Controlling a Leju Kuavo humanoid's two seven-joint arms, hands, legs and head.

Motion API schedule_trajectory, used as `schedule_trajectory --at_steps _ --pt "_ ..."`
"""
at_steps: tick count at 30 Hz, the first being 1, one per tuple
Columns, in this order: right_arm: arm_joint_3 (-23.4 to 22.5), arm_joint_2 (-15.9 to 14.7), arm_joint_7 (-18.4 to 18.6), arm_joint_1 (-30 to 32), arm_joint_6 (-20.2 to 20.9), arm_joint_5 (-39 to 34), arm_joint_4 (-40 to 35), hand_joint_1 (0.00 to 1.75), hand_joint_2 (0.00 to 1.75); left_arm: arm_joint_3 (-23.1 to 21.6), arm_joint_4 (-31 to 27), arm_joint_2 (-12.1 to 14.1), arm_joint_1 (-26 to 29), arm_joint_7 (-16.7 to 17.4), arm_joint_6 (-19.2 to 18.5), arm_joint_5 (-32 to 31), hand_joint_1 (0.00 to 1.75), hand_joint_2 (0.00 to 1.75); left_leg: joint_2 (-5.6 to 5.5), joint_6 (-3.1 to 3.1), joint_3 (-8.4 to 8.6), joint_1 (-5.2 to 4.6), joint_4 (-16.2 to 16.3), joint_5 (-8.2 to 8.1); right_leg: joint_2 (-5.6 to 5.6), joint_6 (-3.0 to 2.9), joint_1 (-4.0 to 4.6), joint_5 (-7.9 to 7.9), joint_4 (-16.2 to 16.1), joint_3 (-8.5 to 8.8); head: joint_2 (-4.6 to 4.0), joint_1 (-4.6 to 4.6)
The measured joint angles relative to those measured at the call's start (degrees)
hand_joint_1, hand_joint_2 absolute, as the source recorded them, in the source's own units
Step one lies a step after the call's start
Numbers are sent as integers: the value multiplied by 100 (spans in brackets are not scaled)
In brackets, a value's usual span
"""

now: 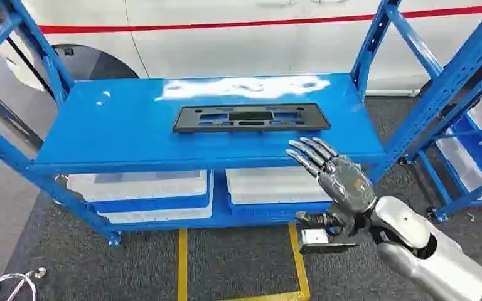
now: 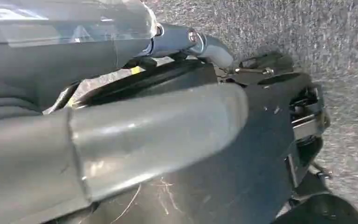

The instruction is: Take the parts from the cabinet and place them on the table.

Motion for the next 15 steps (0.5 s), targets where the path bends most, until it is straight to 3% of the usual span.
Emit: schedule_trajectory --at_steps 2,3,5,6,7,8,9,11,12,13,15 --pt "-2 2 0 -5 -2 -7 -7 0 0 0 0 4 -7 0 2 0 0 0 4 -63 9 20 130 -106 -14 -101 -25 -19 -38 79 0 2" --pt "-4 2 0 -9 -2 -7 -13 0 0 0 0 4 -7 -2 2 0 0 0 13 -87 -139 16 424 -257 -26 -130 -22 -38 -47 108 0 -9" --pt "-2 4 0 -9 0 -13 -17 0 0 0 0 4 -35 -7 2 0 0 0 18 -118 -680 16 1390 -651 -47 -177 -1 -73 -46 142 0 -7" --pt "-2 9 0 -9 0 -15 -17 0 0 0 0 4 -45 -9 2 0 0 0 20 -118 -923 15 1776 -736 -51 -184 13 -95 -44 159 0 -4" --pt "-2 13 0 -8 0 -15 -17 0 0 0 0 4 -46 -11 2 0 0 0 20 -107 -1058 14 1938 -692 -49 -188 24 -116 -44 187 0 -7" --pt "0 15 0 -8 0 -18 -17 0 0 0 0 4 -57 -13 2 0 0 0 20 -79 -1062 8 1806 -464 -42 -188 36 -149 -44 237 0 -4" --pt "0 15 0 -9 0 -18 -17 0 0 0 0 4 -60 -13 2 0 0 0 20 -45 -951 -1 1454 -168 -32 -184 47 -183 -45 290 0 -7" --pt "-2 15 0 -9 0 -22 -20 0 0 0 0 4 -47 0 2 0 0 0 20 79 -596 -27 396 489 -21 -174 70 -260 -52 404 0 -4" --pt "0 20 0 -6 4 -22 -15 0 0 0 13 9 -37 2 2 0 0 0 21 113 -537 -69 372 402 -18 -149 97 -278 -67 386 0 0" --pt "0 20 0 -7 7 -22 -17 0 0 0 17 4 -34 0 0 0 0 0 29 133 -508 -70 266 423 6 -118 91 -272 -57 376 0 -7" --pt "-2 20 0 0 2 -22 -17 0 0 0 17 -4 -35 -2 -2 -2 0 0 25 130 -497 -77 171 348 -4 -47 75 -263 -108 349 0 -4"
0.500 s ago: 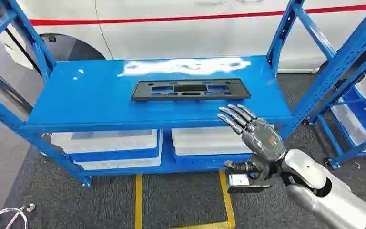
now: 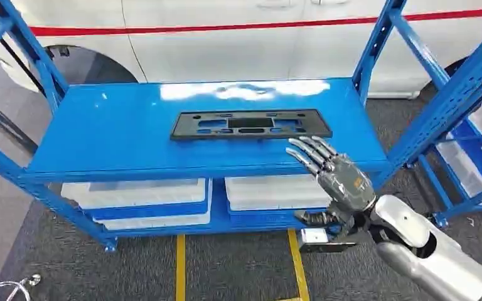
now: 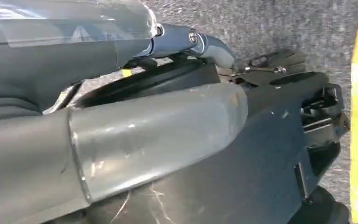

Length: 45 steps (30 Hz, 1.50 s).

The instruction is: Take the parts from the cabinet and place them on the table.

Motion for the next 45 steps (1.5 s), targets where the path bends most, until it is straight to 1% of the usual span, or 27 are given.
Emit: schedule_trajectory --at_steps 1,2,3,5,6,7,8,9,10,11,12,13,14,15,16,17,19,22,23,27,28,29,32,35,39,45 --pt "-2 0 0 -1 -2 0 0 0 0 0 0 -7 -1 2 -4 -2 0 0 -7 21 23 3 -63 14 -10 40 3 0 -31 25 0 2" --pt "-15 -4 -4 14 -4 0 -2 0 0 -2 0 -18 0 2 -7 -13 0 0 -2 56 117 58 -186 53 -15 70 -28 -50 -1 51 0 2" --pt "-26 -7 -11 13 0 -2 -2 0 0 -2 0 -18 4 2 -7 -17 0 0 3 83 174 53 -240 54 -18 78 -8 -167 215 -41 0 5" --pt "-46 -7 -15 24 4 -4 0 0 0 -2 0 -22 6 11 -9 -26 0 0 12 115 211 52 -242 27 -15 103 -4 -517 1043 -512 0 4" --pt "-46 -7 -15 57 4 -4 0 0 0 -2 0 -22 6 11 -11 -35 0 0 13 116 224 49 -237 5 -15 117 -9 -628 1434 -761 0 2" --pt "-46 -7 -15 90 4 -4 0 0 0 -2 0 -22 9 11 -13 -50 0 0 11 118 240 48 -224 -18 -15 128 -7 -626 1677 -950 0 4" --pt "-48 -7 -15 103 9 -9 4 0 0 -2 0 -22 13 11 -13 -59 0 0 5 116 267 49 -213 -49 -16 136 -9 -464 1631 -995 0 4" --pt "-46 -7 -22 92 64 -53 4 0 0 -2 0 -22 16 11 -13 -63 0 0 -5 108 308 51 -201 -86 -21 136 -15 -190 1344 -912 0 4" --pt "-31 2 -37 32 198 -137 13 0 0 -4 0 -24 16 15 -13 -70 0 0 -10 93 359 53 -180 -134 -23 130 -23 181 816 -708 0 6" --pt "7 24 -44 -71 326 -215 35 0 0 -11 0 -26 16 24 -13 -90 0 0 -12 62 399 53 -148 -189 -25 119 -27 491 278 -496 0 4" --pt "65 106 -42 -212 469 -314 100 0 0 -18 4 -26 20 44 -15 -111 0 0 -5 25 355 43 -137 -226 -23 78 -12 373 189 -443 0 9" --pt "127 166 -28 -352 560 -386 140 0 0 -28 4 -26 3 59 -17 -125 0 0 5 -10 344 11 -81 -253 -14 49 33 383 64 -424 0 7" --pt "205 231 13 -504 684 -454 196 0 0 -48 4 -26 -6 70 -20 -146 0 0 8 -29 324 9 -115 -241 -1 18 8 395 77 -432 0 2" --pt "314 316 50 -708 802 -529 294 0 0 -70 4 -20 -4 81 -33 -177 0 0 14 71 329 -12 -111 -227 10 23 -6 410 55 -426 0 2" --pt "396 385 79 -874 861 -571 387 0 0 -92 4 -17 -9 94 -39 -192 0 0 20 126 338 -7 -114 -245 21 22 -4 411 50 -433 0 2" --pt "488 472 116 -1058 923 -619 512 0 0 -114 4 -17 -18 107 -46 -203 0 0 20 136 358 -8 -122 -231 25 14 1 405 50 -430 0 0" --pt "595 588 149 -1295 1003 -684 678 0 0 -136 4 -17 -22 125 -57 -225 0 0 12 135 370 -8 -146 -226 8 -12 13 389 53 -421 0 0" --pt "820 842 238 -1719 1145 -807 1025 0 0 -162 4 -17 -36 177 -72 -278 0 0 9 109 371 -6 -183 -214 4 -30 15 385 57 -418 0 2" --pt "883 916 249 -1845 1176 -833 1135 0 0 -179 4 -17 -43 197 -85 -302 0 0 11 88 374 -3 -192 -213 4 -42 17 380 58 -412 0 2" --pt "1251 1402 334 -2430 1294 -839 1773 0 0 -249 4 -15 -95 328 -125 -315 0 0 13 -1 387 6 -201 -206 8 -58 18 387 63 -415 0 2" --pt "1325 1511 334 -2552 1290 -857 1937 0 175 -254 4 -13 -101 348 -147 -291 0 0 10 -12 397 6 -201 -201 3 -59 19 388 64 -414 0 2" --pt "1398 1608 304 -2631 1266 -883 2113 0 175 -251 4 -6 -99 341 -170 -238 0 0 1 -29 400 6 -201 -192 -12 -60 21 389 64 -414 0 2" --pt "1536 1785 221 -2754 1226 -944 2432 0 175 -251 4 2 -86 271 -210 -160 0 0 -23 -37 399 0 -198 -188 -32 -59 31 391 65 -410 0 2" --pt "1630 1895 205 -2799 1226 -955 2599 0 175 -251 4 9 -79 236 -219 -138 0 0 -25 -40 392 -2 -189 -190 -33 -57 28 393 63 -408 0 2" --pt "1768 1965 210 -2882 1294 -1040 2726 0 175 -251 4 11 -70 199 -238 -101 0 0 -25 -42 389 -8 -184 -193 -32 -47 20 400 55 -403 0 2" --pt "2052 2238 313 -2998 1438 -1027 3038 0 175 -251 7 26 -77 210 -332 -100 0 0 -26 -41 383 -15 -176 -194 -32 -36 13 406 46 -402 0 2"
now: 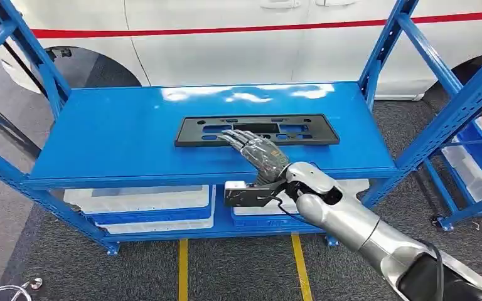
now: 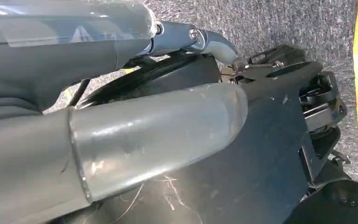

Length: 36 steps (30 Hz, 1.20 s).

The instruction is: Take the parts from the cabinet and place them on the table.

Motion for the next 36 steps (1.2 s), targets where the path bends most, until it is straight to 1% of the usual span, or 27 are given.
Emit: schedule_trajectory --at_steps 5,8,11,14,19,21,24,28,31,33,36 --pt "245 273 88 -165 -29 191 345 0 175 0 0 7 -16 44 -48 -22 0 0 0 0 0 -4 1 0 1 3 -4 2 -2 1 0 0" --pt "352 569 217 -353 -195 446 757 0 175 0 -2 13 -33 88 -94 -46 0 0 2 0 3 -4 1 0 4 4 -4 3 -2 2 0 0" --pt "405 877 332 -532 -475 706 1291 0 175 0 -2 17 -42 120 -144 -72 0 0 1 0 2 -4 1 1 3 7 -4 5 -2 2 0 0" --pt "422 1141 372 -710 -910 1044 1837 0 175 0 -2 17 -60 181 -166 -83 0 0 1 0 4 -4 1 1 3 7 -4 5 -1 2 0 0" --pt "426 1423 389 -887 -1367 1408 2598 0 175 0 0 17 -72 221 -177 -83 0 0 -1 0 2 -4 1 1 4 7 -4 5 -2 1 0 0" --pt "356 1585 468 -1016 -1728 1658 3216 0 175 0 0 17 -71 210 -175 -81 0 0 2 0 7 -6 2 1 7 7 -4 5 -3 2 0 0" --pt "180 1659 511 -1033 -1973 1805 3643 0 175 0 0 17 -63 184 -175 -81 0 0 -17 1 -1 -7 4 2 -12 7 -6 5 -4 4 0 0" --pt "77 1744 533 -1049 -2017 1871 4017 0 175 0 0 17 -62 184 -175 -79 0 0 -11 1 1 -11 5 1 -4 7 -9 5 -5 4 0 0" --pt "-54 1790 640 -1048 -2159 2107 4223 0 175 0 0 17 -59 169 -173 -74 0 0 -14 1 1 -12 6 1 -8 7 -9 5 -5 4 0 0" --pt "-133 1801 711 -1046 -2302 2274 4331 0 175 0 0 17 -55 155 -168 -70 0 0 -14 2 2 -13 6 1 -7 7 -9 5 -6 4 0 0" --pt "-273 1801 868 -1027 -2669 2591 4538 0 175 0 0 17 -45 122 -162 -66 0 0 -14 2 2 -13 6 1 -7 7 -10 5 -6 4 0 0"
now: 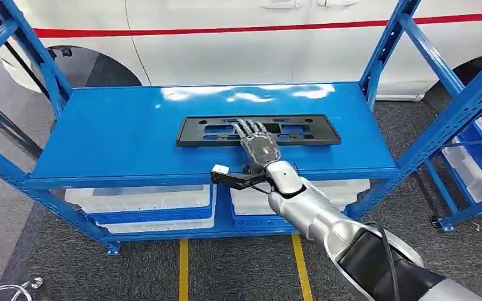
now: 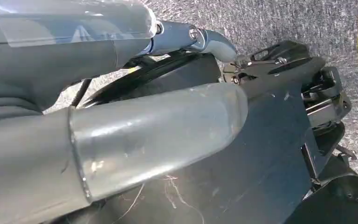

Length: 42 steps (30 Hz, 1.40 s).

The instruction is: Take the parts from the cabinet and place them on the table.

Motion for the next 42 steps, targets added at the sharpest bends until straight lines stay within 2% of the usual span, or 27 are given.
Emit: schedule_trajectory --at_steps 8,16,17,33,35,42 --pt "-467 2 293 142 -749 694 327 0 175 -2 9 0 32 -124 4 0 0 0 0 0 1 -2 0 0 0 0 -1 0 0 1 0 0" --pt "-960 2 479 269 -907 1143 380 2 175 -2 17 0 49 -184 11 2 0 0 0 0 5 -4 0 0 -1 0 -2 0 -1 4 0 0" --pt "-997 2 498 284 -924 1178 384 112 175 -2 17 0 52 -192 11 2 0 0 0 0 6 -4 0 0 -1 0 -2 0 -1 5 0 0" --pt "-1202 2 505 483 -996 1237 494 112 175 -2 31 -2 62 -236 15 13 0 0 3 1 11 -8 1 0 2 3 -5 2 -1 10 0 0" --pt "-1204 2 505 482 -998 1237 494 168 175 -2 33 0 62 -236 15 13 0 0 3 1 13 -8 1 0 2 3 -5 2 -1 13 0 0" --pt "-1209 2 443 469 -1005 1304 494 175 175 -2 35 -2 68 -262 20 13 0 0 3 1 22 -8 1 -1 2 3 -5 2 -2 23 0 0"
